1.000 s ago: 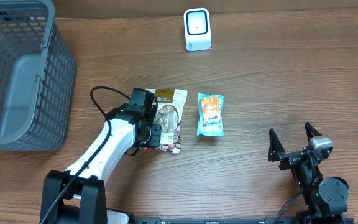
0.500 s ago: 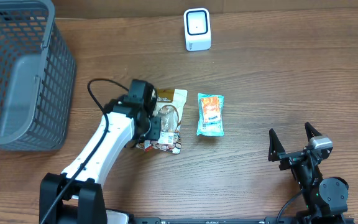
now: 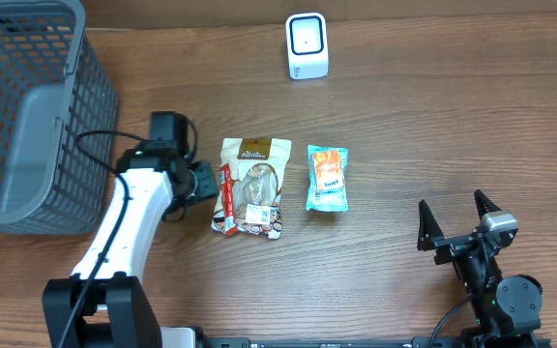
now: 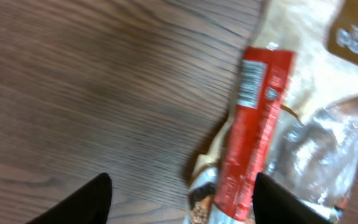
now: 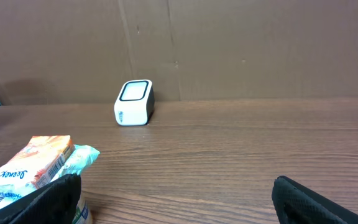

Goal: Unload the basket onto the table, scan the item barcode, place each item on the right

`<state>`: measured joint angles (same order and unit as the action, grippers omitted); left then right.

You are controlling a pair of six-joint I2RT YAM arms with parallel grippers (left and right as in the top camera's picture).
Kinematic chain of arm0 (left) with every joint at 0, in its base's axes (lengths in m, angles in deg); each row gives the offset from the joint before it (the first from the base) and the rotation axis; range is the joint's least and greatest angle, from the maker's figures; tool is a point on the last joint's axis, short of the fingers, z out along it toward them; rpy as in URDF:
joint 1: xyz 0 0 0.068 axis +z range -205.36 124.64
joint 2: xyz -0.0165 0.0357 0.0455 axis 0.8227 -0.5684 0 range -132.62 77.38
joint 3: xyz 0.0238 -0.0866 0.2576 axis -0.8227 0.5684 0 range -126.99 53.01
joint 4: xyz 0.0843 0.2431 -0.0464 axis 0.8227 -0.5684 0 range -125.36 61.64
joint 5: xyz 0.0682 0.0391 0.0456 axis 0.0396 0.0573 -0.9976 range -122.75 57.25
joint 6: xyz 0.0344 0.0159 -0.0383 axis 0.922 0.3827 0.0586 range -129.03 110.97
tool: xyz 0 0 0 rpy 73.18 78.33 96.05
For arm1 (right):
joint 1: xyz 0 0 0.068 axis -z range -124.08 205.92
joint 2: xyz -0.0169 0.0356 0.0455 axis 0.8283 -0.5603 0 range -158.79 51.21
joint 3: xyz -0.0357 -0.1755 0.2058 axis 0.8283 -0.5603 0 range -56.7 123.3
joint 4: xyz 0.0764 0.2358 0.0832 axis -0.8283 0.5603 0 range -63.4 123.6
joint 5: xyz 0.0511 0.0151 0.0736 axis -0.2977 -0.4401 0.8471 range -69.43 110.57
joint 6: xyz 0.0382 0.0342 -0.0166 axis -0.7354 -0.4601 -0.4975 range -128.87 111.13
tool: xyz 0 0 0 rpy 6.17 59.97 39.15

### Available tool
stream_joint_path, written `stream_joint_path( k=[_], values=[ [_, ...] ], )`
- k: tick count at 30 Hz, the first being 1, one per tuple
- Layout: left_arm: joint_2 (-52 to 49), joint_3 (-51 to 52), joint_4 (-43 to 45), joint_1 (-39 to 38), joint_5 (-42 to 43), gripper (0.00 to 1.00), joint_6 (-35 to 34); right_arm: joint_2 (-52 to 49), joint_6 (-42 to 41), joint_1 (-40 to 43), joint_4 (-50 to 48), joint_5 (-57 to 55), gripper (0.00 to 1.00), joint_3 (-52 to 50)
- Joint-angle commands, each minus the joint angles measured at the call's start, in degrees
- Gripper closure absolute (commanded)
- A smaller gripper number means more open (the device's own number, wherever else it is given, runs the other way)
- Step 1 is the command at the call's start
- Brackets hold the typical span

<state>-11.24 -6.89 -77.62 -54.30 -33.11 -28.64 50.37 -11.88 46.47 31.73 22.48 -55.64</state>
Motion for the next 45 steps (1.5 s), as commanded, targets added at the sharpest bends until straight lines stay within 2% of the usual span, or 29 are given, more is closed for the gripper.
stream_joint_path(
  k=[1,2,45],
  values=[
    [0.24,-1.03,0.24,2.29,-0.26,0.03,-1.57,0.61,0.09,0.15,-0.37,-0.5,0.0,-0.57],
    [0.24,-1.03,0.22,2.47,-0.24,0.0,-1.6,0.61,0.07,0.15,-0.37,-0.5,0.0,-0.57],
    [0.24,-1.03,0.22,2.4,-0.2,0.0,-1.62,0.61,0.07,0.15,-0.37,-0.5,0.0,-0.57]
  ],
)
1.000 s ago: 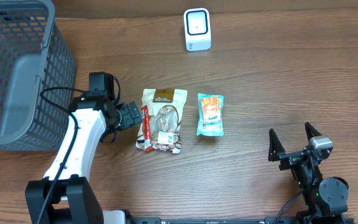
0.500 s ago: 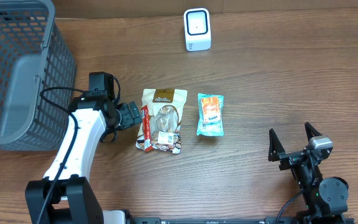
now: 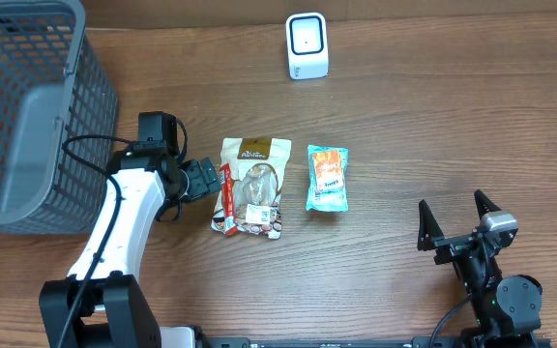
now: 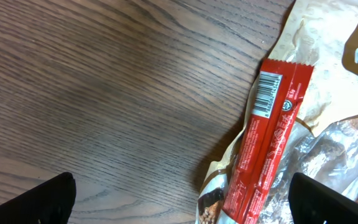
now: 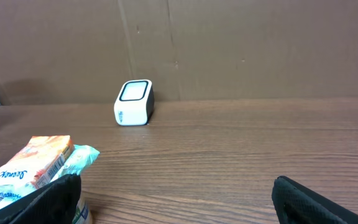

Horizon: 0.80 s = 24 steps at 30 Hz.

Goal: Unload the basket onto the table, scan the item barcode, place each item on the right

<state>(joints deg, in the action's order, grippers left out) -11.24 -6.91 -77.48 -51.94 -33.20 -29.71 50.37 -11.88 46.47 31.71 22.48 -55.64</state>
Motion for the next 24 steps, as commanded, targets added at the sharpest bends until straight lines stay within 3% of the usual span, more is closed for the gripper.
stream_joint_path(
  k=[1,18,24],
  values=[
    [0.24,-1.01,0.11,0.04,-0.13,0.0,-0.52,0.61,0.07,0.15,-0.35,-0.5,0.0,-0.57],
    [0.24,-1.01,0.09,0.04,-0.13,0.0,-0.52,0.61,0.07,0.15,-3.28,-0.46,0.0,-0.57],
    [0.24,-1.01,0.09,0.04,-0.11,0.0,-0.52,0.61,0.07,0.15,-1.33,7.63,0.0,-0.57]
  ],
)
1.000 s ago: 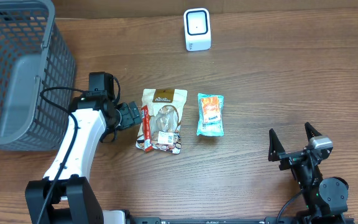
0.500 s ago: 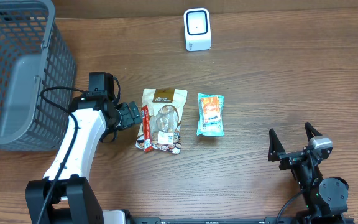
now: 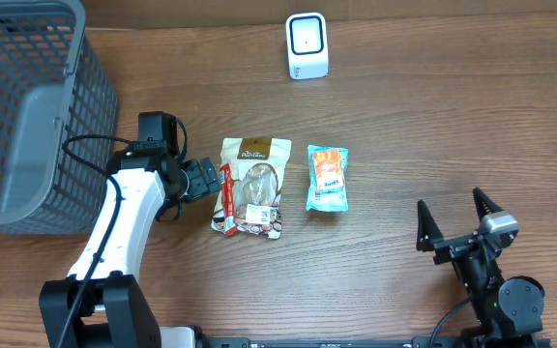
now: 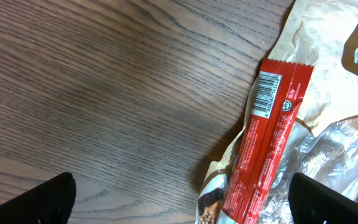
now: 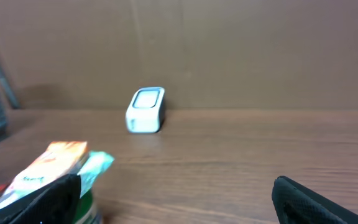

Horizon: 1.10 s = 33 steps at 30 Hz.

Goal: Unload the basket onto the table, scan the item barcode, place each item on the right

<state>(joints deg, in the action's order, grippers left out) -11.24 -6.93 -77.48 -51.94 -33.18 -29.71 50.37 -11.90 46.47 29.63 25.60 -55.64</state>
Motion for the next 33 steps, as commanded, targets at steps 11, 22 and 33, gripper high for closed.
stream_joint_path(
  k=[11,22,33],
  values=[
    [0.24,-0.98,0.09,0.04,-0.13,0.0,-0.52,0.61,-9.35,0.15,-0.66,5.81,0.0,-0.15],
    [0.24,-0.98,0.09,-0.02,-0.15,0.0,-0.52,-4.13,-8.92,0.15,18.56,4.04,0.0,22.58],
    [0.24,-0.98,0.09,-0.02,-0.13,0.0,-0.52,-29.18,-5.88,0.15,42.21,4.17,0.0,57.44]
  ],
)
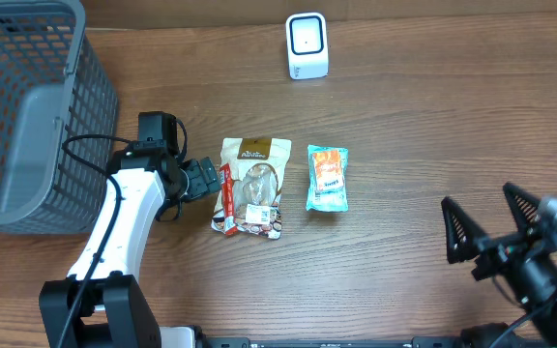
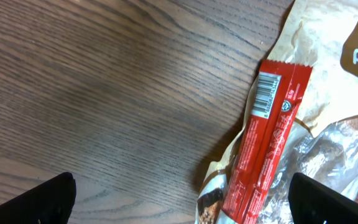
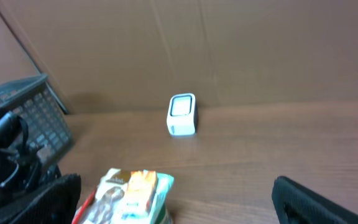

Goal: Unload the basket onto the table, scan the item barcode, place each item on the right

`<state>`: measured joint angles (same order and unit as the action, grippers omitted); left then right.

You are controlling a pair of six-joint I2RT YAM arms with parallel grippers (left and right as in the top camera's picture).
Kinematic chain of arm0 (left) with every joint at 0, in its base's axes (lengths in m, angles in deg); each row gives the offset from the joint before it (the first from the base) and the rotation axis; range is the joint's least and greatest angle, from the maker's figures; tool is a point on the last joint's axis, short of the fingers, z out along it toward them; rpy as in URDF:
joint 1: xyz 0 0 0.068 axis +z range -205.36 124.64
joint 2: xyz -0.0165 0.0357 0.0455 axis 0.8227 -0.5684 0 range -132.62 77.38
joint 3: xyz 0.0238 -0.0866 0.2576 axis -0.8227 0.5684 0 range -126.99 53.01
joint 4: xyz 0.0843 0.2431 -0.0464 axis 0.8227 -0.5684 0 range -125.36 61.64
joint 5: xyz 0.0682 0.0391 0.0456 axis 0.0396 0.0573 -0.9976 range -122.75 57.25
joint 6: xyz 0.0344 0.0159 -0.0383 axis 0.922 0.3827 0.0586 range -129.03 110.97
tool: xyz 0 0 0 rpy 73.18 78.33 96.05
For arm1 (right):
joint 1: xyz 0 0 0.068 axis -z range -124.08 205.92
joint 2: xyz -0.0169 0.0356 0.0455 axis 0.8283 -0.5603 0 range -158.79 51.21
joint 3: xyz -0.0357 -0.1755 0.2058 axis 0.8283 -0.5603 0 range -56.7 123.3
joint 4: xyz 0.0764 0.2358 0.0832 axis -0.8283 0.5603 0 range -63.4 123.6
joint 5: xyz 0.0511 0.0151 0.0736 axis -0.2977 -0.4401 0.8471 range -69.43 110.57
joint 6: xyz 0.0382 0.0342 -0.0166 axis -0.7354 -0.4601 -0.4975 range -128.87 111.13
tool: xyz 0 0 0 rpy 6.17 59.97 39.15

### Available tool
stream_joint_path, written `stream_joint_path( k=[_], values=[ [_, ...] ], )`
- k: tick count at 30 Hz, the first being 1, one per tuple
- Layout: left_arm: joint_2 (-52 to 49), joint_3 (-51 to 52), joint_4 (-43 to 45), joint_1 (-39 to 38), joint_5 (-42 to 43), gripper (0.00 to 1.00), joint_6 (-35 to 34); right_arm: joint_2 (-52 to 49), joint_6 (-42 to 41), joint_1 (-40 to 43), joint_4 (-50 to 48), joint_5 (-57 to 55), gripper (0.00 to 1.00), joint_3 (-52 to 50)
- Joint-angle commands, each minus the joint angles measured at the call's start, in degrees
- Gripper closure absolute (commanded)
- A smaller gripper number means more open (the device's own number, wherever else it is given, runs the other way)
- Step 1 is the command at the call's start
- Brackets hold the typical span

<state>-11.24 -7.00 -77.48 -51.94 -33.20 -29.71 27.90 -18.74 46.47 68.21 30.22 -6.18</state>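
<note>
A red bar [image 1: 227,196] with a white barcode [image 2: 266,94] lies on the left edge of a beige snack bag [image 1: 252,187]. A teal and orange packet [image 1: 328,178] lies to the bag's right. The white scanner [image 1: 307,45] stands at the table's back. My left gripper [image 1: 211,180] is open just left of the red bar [image 2: 263,143], touching nothing. My right gripper [image 1: 491,220] is open and raised at the front right, holding nothing. In the right wrist view the scanner [image 3: 182,114] and packet [image 3: 138,186] lie ahead of it.
A large grey mesh basket [image 1: 22,106] fills the back left corner, and shows as the basket [image 3: 23,112] in the right wrist view. Bare wooden table [image 1: 433,126] lies between the packets and the right arm. A brown wall [image 3: 229,50] backs the table.
My right gripper has risen and shifted right, so its camera now looks down on the scanner, packets and basket from higher. The left arm and the items have not moved.
My left gripper was first low and close to the red bar's left side. Then it stood slightly farther back, open, and has stayed there. My right arm rested at the front right, shifted a little, and now stands raised.
</note>
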Motion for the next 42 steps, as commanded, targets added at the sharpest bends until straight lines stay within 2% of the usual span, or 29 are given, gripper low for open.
stream_joint_path(
  k=[1,7,12,13,15,16,19,23,30,34,42],
  values=[
    [0.24,-0.92,0.09,-0.04,-0.11,0.0,-0.52,-9.57,0.96,0.15,6.32,-0.46,0.0,11.21],
    [0.24,-0.92,0.09,-0.07,-0.11,0.0,-0.52,-31.61,0.9,0.15,24.35,4.2,0.0,34.03],
    [0.24,-0.92,0.11,-0.07,-0.11,0.0,-0.52,-41.09,0.92,0.15,24.72,15.1,0.0,38.49],
    [0.24,-0.92,0.09,-0.07,-0.11,0.0,-0.52,-42.51,0.94,0.15,24.81,16.26,0.09,38.47],
    [0.24,-0.92,0.11,-0.07,-0.11,0.0,-0.52,-45.72,0.85,0.15,25.57,17.64,0.43,38.47],
    [0.24,-0.92,0.09,-0.07,-0.13,0.0,-0.52,-46.93,0.72,0.15,26.16,18.12,0.52,38.45],
    [0.24,-0.92,0.11,-0.07,-0.13,0.0,-0.52,-51.63,0.72,0.13,28.89,20.57,0.64,38.32],
    [0.24,-0.92,0.09,-0.07,-0.11,0.0,-0.55,-59.12,1.73,-2.08,30.91,20.44,0.66,37.86],
    [0.24,-0.92,0.09,-0.07,-0.13,0.0,-0.52,-69.42,5.95,-8.09,30.25,18.84,0.59,37.51],
    [0.24,-0.92,0.09,-0.07,-0.13,0.0,-0.52,-73.61,5.88,-10.67,28.79,14.71,0.59,37.51],
    [0.24,-0.92,0.09,-0.07,-0.11,0.0,-0.52,-79.97,5.86,-13.05,24.41,13.75,0.64,37.18]
  ],
)
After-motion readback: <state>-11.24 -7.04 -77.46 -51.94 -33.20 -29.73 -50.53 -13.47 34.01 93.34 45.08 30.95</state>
